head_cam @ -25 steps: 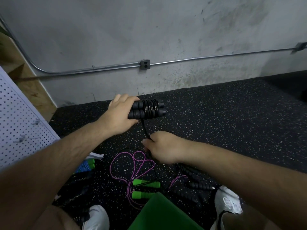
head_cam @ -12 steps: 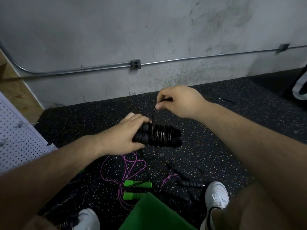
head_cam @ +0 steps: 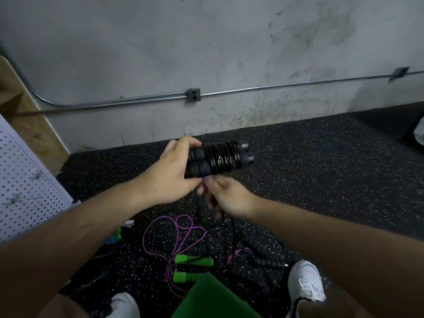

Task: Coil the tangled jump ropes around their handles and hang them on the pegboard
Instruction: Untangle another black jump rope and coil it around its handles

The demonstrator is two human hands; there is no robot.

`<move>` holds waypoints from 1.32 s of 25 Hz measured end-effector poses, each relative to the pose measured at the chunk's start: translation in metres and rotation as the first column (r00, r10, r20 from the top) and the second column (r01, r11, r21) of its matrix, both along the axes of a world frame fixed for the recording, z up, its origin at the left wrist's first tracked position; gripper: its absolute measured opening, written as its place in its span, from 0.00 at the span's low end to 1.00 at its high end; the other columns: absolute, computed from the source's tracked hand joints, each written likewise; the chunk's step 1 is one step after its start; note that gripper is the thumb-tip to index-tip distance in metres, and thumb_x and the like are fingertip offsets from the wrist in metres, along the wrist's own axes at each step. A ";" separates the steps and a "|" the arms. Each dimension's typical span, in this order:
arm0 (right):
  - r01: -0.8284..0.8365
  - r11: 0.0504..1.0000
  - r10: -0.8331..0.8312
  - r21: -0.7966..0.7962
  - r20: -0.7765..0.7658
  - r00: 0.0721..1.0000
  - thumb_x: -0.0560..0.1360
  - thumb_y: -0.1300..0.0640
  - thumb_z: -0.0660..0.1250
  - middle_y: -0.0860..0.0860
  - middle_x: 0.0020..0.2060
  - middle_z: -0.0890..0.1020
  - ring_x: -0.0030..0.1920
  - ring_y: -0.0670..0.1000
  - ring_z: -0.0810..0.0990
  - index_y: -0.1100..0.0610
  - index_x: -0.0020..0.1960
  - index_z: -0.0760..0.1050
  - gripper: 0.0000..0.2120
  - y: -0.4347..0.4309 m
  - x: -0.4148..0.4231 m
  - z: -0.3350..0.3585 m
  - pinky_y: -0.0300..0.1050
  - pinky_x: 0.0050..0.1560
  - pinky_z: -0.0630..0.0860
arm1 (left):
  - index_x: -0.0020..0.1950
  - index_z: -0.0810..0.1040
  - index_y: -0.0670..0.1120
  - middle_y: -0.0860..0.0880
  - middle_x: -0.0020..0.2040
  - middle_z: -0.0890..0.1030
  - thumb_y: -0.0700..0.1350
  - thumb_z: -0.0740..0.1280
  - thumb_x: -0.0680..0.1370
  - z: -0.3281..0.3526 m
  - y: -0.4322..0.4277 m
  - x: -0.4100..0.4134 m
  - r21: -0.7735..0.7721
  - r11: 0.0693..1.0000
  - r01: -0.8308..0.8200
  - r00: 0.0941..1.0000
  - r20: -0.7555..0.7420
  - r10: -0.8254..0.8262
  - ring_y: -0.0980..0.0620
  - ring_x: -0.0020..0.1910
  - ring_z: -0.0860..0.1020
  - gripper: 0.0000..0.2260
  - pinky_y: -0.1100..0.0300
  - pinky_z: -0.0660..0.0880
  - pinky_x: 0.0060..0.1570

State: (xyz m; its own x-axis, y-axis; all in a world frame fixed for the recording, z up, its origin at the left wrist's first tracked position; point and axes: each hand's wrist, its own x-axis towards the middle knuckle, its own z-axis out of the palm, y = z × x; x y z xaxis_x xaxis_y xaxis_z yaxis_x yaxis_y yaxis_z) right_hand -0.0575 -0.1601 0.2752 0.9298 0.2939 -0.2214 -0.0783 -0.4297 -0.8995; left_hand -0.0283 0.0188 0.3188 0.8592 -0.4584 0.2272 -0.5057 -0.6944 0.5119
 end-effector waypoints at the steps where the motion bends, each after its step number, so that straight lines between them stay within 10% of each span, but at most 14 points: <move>1: -0.015 0.999 0.015 -0.033 -0.015 1.000 0.86 0.46 0.51 0.51 0.33 0.76 0.28 0.47 0.75 0.55 0.51 0.76 0.19 0.010 -0.004 -0.001 0.40 0.30 0.74 | 0.72 0.61 0.51 0.52 0.61 0.65 0.41 0.72 0.74 -0.001 0.001 0.004 0.071 0.997 -0.017 0.999 0.032 0.014 0.53 0.65 0.66 0.31 0.58 0.64 0.68; 10: -0.285 0.696 0.322 -0.659 -0.068 0.944 0.85 0.55 0.55 0.55 0.43 0.81 0.38 0.54 0.83 0.60 0.54 0.75 0.13 0.038 -0.049 0.070 0.45 0.36 0.76 | 0.71 0.65 0.45 0.51 0.60 0.67 0.39 0.72 0.74 -0.020 0.024 0.034 0.324 0.943 -0.081 0.992 0.120 0.044 0.52 0.64 0.64 0.28 0.50 0.63 0.72; 15: 0.040 0.482 0.456 -0.875 0.290 0.841 0.82 0.55 0.60 0.46 0.39 0.75 0.37 0.46 0.76 0.52 0.54 0.74 0.04 0.013 -0.043 0.098 0.44 0.38 0.79 | 0.70 0.64 0.46 0.52 0.59 0.65 0.37 0.71 0.73 -0.029 0.023 0.034 0.398 0.917 -0.001 0.997 0.073 -0.031 0.52 0.62 0.64 0.28 0.56 0.62 0.69; 22: 0.180 0.651 0.422 -0.737 0.549 0.721 0.83 0.51 0.61 0.42 0.57 0.81 0.55 0.46 0.78 0.45 0.60 0.81 0.11 -0.036 0.035 0.083 0.44 0.52 0.74 | 0.72 0.53 0.54 0.52 0.62 0.63 0.40 0.69 0.75 -0.035 0.004 0.010 0.434 0.878 0.200 0.977 -0.026 -0.210 0.52 0.64 0.65 0.32 0.50 0.67 0.71; 26: -0.041 0.899 0.212 -0.437 0.350 0.913 0.79 0.52 0.69 0.42 0.43 0.86 0.46 0.42 0.84 0.46 0.54 0.84 0.07 -0.062 0.051 0.072 0.45 0.56 0.78 | 0.75 0.42 0.60 0.51 0.67 0.66 0.43 0.71 0.77 -0.017 -0.008 -0.016 0.247 0.924 0.291 0.956 -0.025 -0.294 0.53 0.71 0.62 0.42 0.53 0.60 0.75; 29: -0.081 0.992 0.093 -0.094 0.123 0.988 0.81 0.63 0.64 0.45 0.41 0.84 0.32 0.37 0.82 0.59 0.63 0.79 0.12 -0.062 0.033 0.069 0.38 0.39 0.80 | 0.75 0.46 0.63 0.52 0.69 0.66 0.48 0.74 0.76 0.000 -0.011 -0.025 -0.016 0.963 0.267 0.960 -0.086 -0.268 0.55 0.72 0.64 0.41 0.53 0.64 0.74; 33: -0.099 0.985 0.114 -0.143 0.097 0.989 0.84 0.60 0.58 0.51 0.35 0.78 0.31 0.45 0.78 0.58 0.44 0.76 0.12 -0.009 0.011 0.035 0.48 0.42 0.80 | 0.78 0.52 0.54 0.51 0.69 0.63 0.54 0.70 0.78 0.004 0.002 -0.008 -0.009 1.000 0.024 0.997 -0.070 -0.025 0.56 0.70 0.61 0.36 0.52 0.62 0.74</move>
State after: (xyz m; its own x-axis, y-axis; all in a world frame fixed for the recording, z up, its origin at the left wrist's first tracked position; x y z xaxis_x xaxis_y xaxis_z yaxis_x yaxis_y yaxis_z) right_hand -0.0463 -0.1690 0.3107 0.9150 0.3658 -0.1700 0.0657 -0.5510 -0.8319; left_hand -0.0366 0.0206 0.3226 0.8616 -0.4780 0.1707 -0.4855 -0.6780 0.5519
